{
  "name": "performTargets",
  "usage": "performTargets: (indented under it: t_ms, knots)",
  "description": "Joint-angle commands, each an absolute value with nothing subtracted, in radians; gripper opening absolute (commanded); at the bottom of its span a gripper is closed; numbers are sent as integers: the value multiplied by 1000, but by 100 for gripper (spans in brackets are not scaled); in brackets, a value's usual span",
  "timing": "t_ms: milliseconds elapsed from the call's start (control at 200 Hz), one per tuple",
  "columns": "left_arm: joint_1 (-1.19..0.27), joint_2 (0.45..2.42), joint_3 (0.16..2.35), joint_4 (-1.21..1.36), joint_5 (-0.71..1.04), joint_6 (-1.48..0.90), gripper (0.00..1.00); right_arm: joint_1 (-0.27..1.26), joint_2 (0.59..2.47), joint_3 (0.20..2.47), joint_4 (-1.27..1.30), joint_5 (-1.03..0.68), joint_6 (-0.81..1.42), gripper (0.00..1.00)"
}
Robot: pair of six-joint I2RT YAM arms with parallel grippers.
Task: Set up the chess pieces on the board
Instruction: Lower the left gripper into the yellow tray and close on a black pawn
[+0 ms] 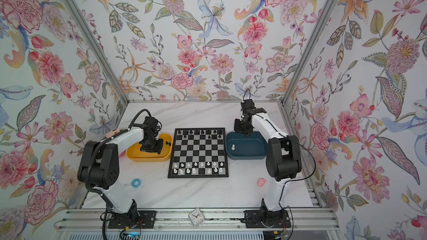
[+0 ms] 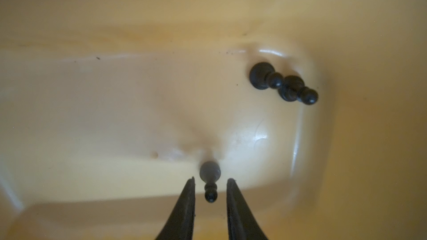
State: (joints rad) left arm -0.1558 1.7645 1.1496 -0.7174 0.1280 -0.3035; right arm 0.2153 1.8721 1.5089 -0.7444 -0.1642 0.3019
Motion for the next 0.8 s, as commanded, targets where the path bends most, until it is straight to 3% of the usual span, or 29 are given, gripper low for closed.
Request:
performTargets:
  t_ms: [0, 335, 796]
  knots:
    - [-146, 1789, 1132, -715, 145, -312, 25, 213, 1839, 1499, -764, -146, 291, 23]
    - [-146, 1795, 1125, -713, 161, -310, 21, 216, 1843, 1498, -763, -150, 293, 23]
    - [-146, 1796, 1123, -718, 151, -311, 3, 219, 1835, 1488, -759, -147, 294, 22]
